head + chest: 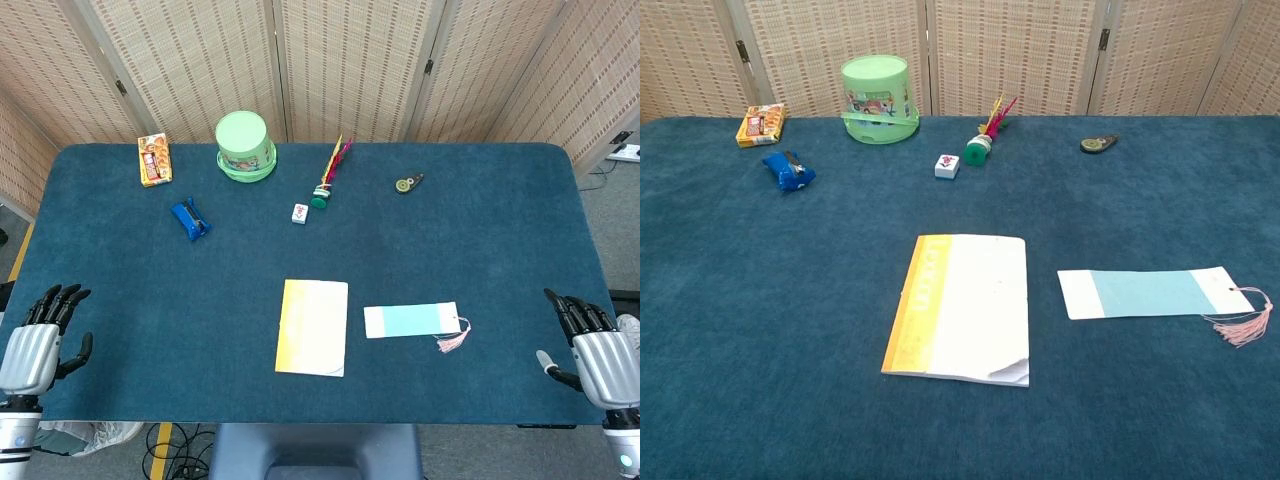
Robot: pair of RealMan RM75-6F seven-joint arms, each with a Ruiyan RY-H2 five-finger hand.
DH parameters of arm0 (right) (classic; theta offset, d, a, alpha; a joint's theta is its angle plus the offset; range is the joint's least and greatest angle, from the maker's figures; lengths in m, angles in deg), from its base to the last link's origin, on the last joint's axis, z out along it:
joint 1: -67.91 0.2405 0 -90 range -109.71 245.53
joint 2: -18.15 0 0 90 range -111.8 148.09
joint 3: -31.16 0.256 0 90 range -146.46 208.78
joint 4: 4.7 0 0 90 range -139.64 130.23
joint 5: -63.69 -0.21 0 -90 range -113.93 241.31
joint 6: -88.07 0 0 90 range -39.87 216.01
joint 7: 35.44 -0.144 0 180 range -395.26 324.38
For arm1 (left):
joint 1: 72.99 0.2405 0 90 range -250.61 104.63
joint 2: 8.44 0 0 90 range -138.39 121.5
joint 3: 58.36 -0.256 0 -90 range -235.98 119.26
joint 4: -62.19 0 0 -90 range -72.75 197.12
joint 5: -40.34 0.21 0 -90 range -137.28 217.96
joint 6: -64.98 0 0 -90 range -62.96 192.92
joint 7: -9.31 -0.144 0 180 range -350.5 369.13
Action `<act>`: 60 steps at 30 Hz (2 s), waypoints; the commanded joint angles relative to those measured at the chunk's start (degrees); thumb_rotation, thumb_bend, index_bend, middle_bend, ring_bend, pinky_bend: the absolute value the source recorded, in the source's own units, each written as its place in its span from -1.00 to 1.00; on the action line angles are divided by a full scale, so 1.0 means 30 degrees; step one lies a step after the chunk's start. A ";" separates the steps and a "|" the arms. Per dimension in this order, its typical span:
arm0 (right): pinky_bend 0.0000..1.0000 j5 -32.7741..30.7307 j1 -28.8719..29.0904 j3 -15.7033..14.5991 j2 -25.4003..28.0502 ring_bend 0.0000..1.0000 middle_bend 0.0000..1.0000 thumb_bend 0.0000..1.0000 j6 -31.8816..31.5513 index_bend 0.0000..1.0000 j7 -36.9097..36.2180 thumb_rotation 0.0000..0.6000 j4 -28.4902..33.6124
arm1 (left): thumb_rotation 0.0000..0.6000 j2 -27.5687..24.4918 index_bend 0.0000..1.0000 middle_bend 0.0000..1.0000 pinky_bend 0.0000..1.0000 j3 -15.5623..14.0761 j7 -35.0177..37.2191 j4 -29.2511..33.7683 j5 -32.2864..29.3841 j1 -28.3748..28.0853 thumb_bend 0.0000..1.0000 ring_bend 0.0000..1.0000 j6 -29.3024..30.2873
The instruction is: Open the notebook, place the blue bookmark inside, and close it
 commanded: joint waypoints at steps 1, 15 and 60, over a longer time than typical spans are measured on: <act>-0.53 -0.0079 0.0065 0.0107 -0.0062 -0.68 -0.62 -0.61 0.0182 -0.98 0.0006 1.00 -0.0025 | 1.00 0.0061 -0.66 -0.72 -0.66 0.0041 -0.0016 -0.0066 -0.0012 -0.0039 0.04 -0.85 -0.0048; -0.53 0.0597 -0.0272 0.0311 -0.0173 -0.73 -0.63 -0.60 -0.0345 -0.99 0.0023 1.00 -0.0009 | 1.00 0.0128 -0.67 -0.71 -0.66 0.0463 0.1482 -0.1009 0.1020 -0.1222 0.01 -0.83 -0.1035; -0.67 0.1012 -0.0156 0.0842 -0.0121 -0.78 -0.66 -0.51 0.0061 -0.98 0.0327 1.00 0.0357 | -0.29 0.6843 -0.51 -0.71 -0.69 0.0626 -0.3079 -0.5260 -0.2136 -1.1183 -0.72 -0.87 -1.3428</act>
